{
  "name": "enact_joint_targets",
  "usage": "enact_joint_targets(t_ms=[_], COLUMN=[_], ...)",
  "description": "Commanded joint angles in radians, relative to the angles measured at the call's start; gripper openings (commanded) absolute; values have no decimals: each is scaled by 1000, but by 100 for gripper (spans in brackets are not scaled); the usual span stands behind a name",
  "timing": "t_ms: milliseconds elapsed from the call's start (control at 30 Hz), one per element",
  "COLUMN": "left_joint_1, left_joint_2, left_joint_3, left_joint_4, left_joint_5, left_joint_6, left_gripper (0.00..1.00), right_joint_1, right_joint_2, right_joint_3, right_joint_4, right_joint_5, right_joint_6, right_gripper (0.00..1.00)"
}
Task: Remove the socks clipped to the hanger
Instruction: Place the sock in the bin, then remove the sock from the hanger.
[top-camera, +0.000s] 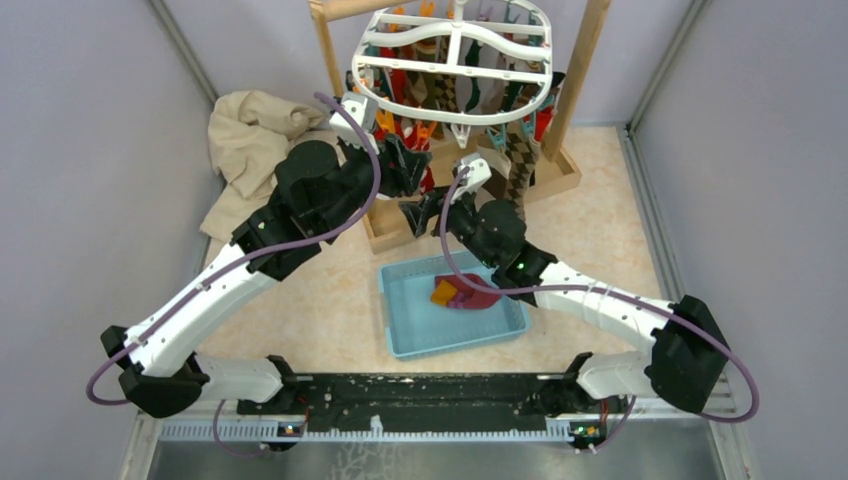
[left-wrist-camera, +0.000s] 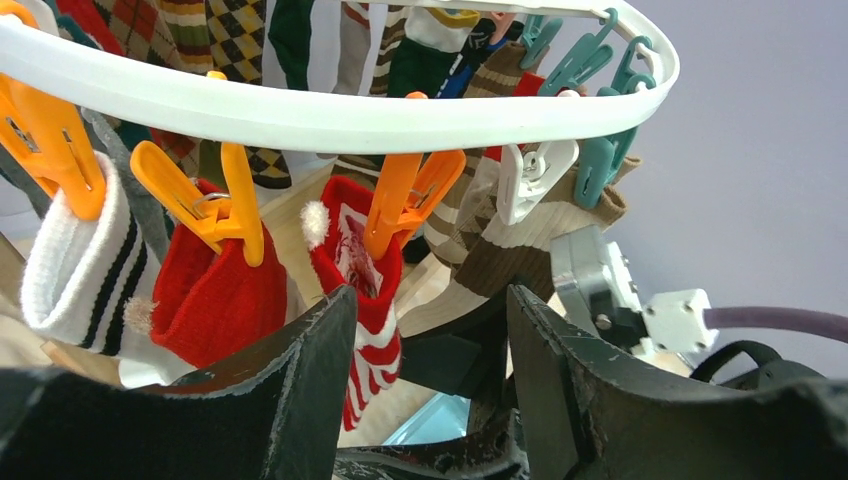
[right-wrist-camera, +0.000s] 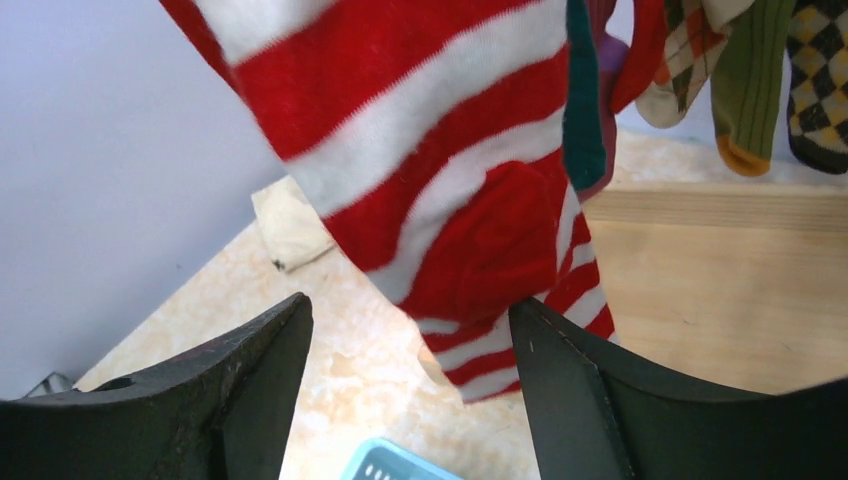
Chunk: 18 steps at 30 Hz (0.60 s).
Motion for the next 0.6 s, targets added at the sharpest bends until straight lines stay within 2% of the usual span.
enact_joint_targets(t_ms=[0,67,300,400,467,567], left_joint_1=[4,4,4,4,4,4], left_joint_2=[-16,-17,-9,-4,0,8], left_joint_3=[-4,-4,0,8,16,25], left_joint_4=[15,13,16,15,10,4], left_joint_5=[-21,-21,-16,-13,-10,-8], left_joint_6=[16,16,18,20,21,22], left_gripper=[63,63,64,64,64,64], right_joint_1=[48,54,56,56,56,56], right_joint_2=[7,14,45,66,70,71], right_joint_3=[7,8,50,75,76,74], right_joint_4=[144,147,97,71,68,64], right_joint_5=[105,142,265,279,306,343], right_joint_6=[-43,-45,-51,-58,-57,-55], right_gripper=[72,71,44,38,38,52])
